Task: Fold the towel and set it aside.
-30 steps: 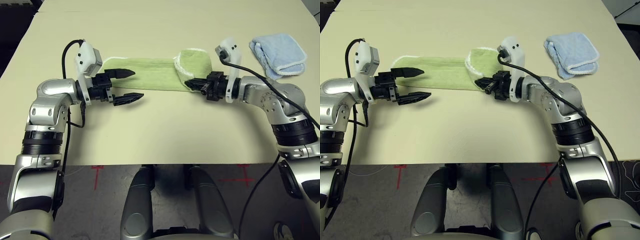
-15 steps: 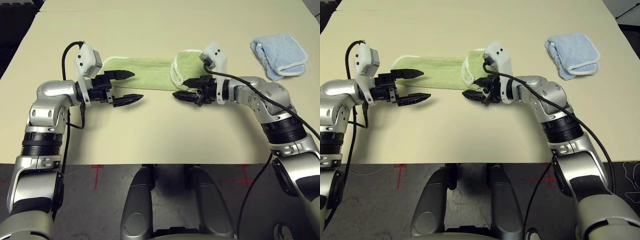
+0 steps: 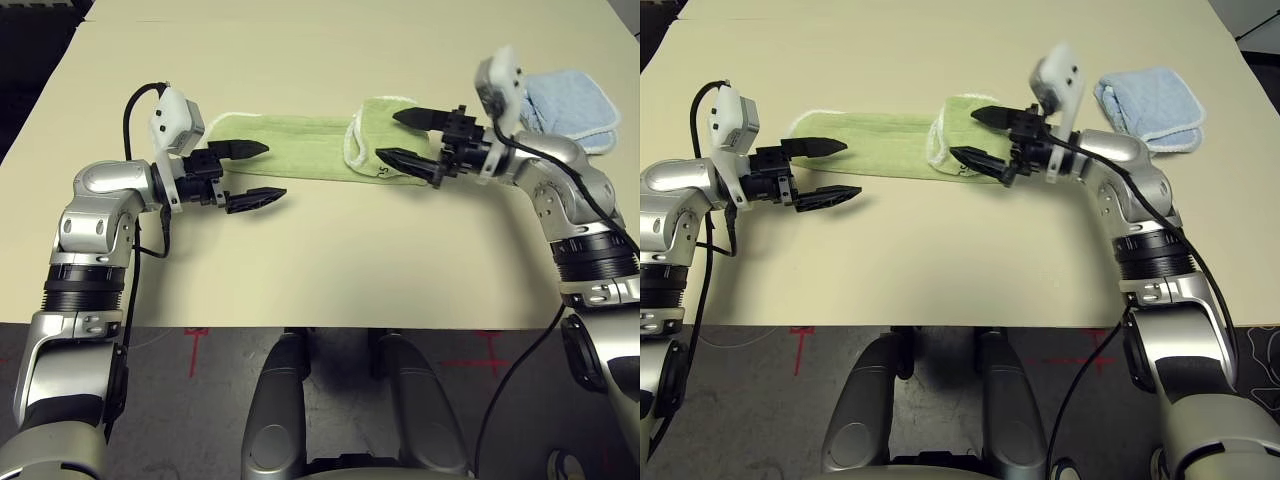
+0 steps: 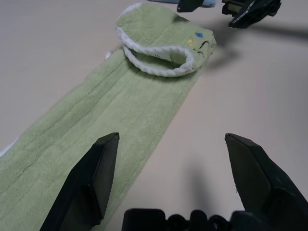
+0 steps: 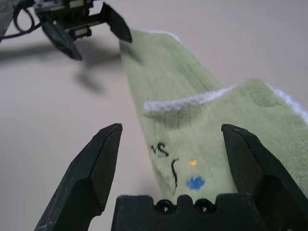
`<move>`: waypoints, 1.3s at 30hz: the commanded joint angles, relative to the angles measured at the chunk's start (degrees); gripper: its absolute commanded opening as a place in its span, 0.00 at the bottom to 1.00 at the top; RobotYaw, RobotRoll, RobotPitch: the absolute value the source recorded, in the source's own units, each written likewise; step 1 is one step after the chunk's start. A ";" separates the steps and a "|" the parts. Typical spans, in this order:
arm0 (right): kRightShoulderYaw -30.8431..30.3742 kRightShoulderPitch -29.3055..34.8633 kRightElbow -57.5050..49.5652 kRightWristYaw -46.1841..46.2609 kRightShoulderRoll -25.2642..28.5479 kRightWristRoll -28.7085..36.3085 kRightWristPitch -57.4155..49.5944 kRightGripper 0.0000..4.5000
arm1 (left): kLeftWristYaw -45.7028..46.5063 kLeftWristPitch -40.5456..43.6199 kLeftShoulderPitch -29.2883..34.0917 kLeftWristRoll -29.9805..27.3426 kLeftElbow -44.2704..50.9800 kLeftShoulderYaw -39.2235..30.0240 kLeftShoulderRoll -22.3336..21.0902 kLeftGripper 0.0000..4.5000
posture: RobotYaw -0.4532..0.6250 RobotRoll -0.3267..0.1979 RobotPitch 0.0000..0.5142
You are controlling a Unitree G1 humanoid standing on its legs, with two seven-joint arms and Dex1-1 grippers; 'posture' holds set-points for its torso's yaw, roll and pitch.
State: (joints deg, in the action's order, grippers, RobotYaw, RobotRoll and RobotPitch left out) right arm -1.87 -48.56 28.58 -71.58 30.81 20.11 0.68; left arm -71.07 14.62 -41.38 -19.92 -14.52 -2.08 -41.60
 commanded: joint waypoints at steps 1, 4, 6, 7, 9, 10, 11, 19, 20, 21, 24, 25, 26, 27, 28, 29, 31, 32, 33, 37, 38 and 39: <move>1.16 -1.85 6.67 -5.65 0.60 -0.56 6.99 0.99 | -0.12 0.48 0.57 0.35 -0.16 0.23 -0.70 1.00 | 0.46 0.62 0.62; 1.85 -3.20 11.04 -8.75 1.61 -0.81 10.42 0.99 | 0.89 1.70 1.06 -0.08 -0.08 -0.74 -1.03 1.00 | 0.47 0.62 0.62; 2.68 -3.52 13.02 -11.20 2.77 -0.27 12.01 0.99 | 2.96 3.26 1.54 0.08 -0.05 -1.61 -1.42 1.00 | 0.47 0.62 0.62; 3.17 -3.56 13.97 -12.39 3.38 0.10 12.51 0.99 | 4.74 3.74 1.69 0.97 -0.28 -1.72 -1.64 1.00 | 0.47 0.62 0.62; 3.61 -3.50 15.50 -14.41 4.09 0.20 13.40 0.99 | 8.45 3.98 1.68 3.64 -0.94 -1.13 -2.14 1.00 | 0.47 0.62 0.62; 3.79 -3.40 16.09 -15.23 4.19 0.13 13.78 0.99 | 9.85 3.70 1.59 4.74 -1.28 -0.83 -2.27 1.00 | 0.47 0.62 0.62; 3.99 -3.35 16.62 -15.85 4.13 0.19 14.02 0.99 | 11.16 3.87 1.37 5.32 -1.46 -0.77 -2.15 1.00 | 0.47 0.62 0.62; 4.39 -3.69 18.76 -18.25 3.12 -0.08 14.52 0.99 | 11.76 5.29 -0.75 3.94 -0.40 -1.48 -2.32 1.00 | 0.49 0.62 0.64; 4.35 -3.80 18.87 -18.04 2.84 -0.30 14.72 0.99 | 10.62 5.15 -0.96 3.21 -0.46 -1.93 -2.86 1.00 | 0.49 0.62 0.64; 4.31 -3.90 18.96 -17.93 2.61 -0.48 14.91 0.99 | 9.94 5.29 -1.05 2.85 -0.56 -2.24 -3.47 1.00 | 0.49 0.62 0.64; 4.35 -4.13 18.92 -17.87 2.13 -0.56 14.94 0.99 | 9.11 6.75 -0.31 2.33 -0.48 -2.97 -5.33 1.00 | 0.49 0.62 0.64; 4.32 -4.09 18.64 -17.88 1.96 -0.50 14.87 0.99 | 9.47 7.92 0.17 1.71 -0.30 -3.89 -5.91 1.00 | 0.49 0.62 0.64; 4.29 -4.09 18.46 -17.84 1.82 -0.48 14.80 0.99 | 9.81 9.21 0.54 1.11 -0.11 -4.80 -6.48 1.00 | 0.49 0.62 0.64; 4.27 -4.09 18.36 -17.85 1.75 -0.48 14.77 0.99 | 10.26 11.66 0.86 0.13 0.36 -6.02 -7.17 1.00 | 0.49 0.62 0.64; 4.26 -4.10 18.33 -17.86 1.71 -0.50 14.76 0.99 | 11.29 15.44 0.93 -1.29 0.87 -7.80 -8.00 1.00 | 0.49 0.62 0.65; 4.27 -4.12 18.38 -17.89 1.70 -0.52 14.74 0.99 | 12.25 18.97 0.87 -2.36 1.27 -9.13 -8.75 1.00 | 0.50 0.62 0.65; 4.28 -4.22 18.57 -17.94 1.70 -0.60 14.77 0.99 | 13.44 24.77 0.84 -3.72 2.12 -10.41 -10.25 1.00 | 0.50 0.62 0.64; 4.27 -4.32 18.73 -17.88 1.68 -0.67 14.80 0.99 | 13.73 27.87 0.73 -4.26 2.50 -10.55 -11.27 1.00 | 0.50 0.62 0.64; 4.26 -4.43 18.87 -17.85 1.65 -0.75 14.85 0.99 | 14.14 30.99 0.52 -4.67 2.80 -10.45 -12.24 1.00 | 0.50 0.62 0.64; 4.15 -4.84 19.30 -17.68 1.37 -0.95 14.99 0.99 | 14.63 42.23 -0.66 -7.40 3.35 -9.85 -14.43 1.00 | 0.50 0.62 0.65; 4.14 -4.91 19.28 -17.63 1.28 -0.96 15.00 0.99 | 14.51 44.30 -0.79 -8.17 3.51 -9.81 -14.55 1.00 | 0.50 0.62 0.64; 4.14 -4.95 19.26 -17.60 1.24 -0.98 15.01 0.99 | 14.52 45.48 -0.85 -8.67 3.71 -9.82 -14.56 1.00 | 0.50 0.62 0.64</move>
State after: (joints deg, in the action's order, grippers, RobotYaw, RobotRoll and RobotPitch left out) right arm 1.82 -53.63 47.26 -89.10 32.00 19.93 15.09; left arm -56.50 57.05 -42.35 -27.20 -12.02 -12.29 -55.33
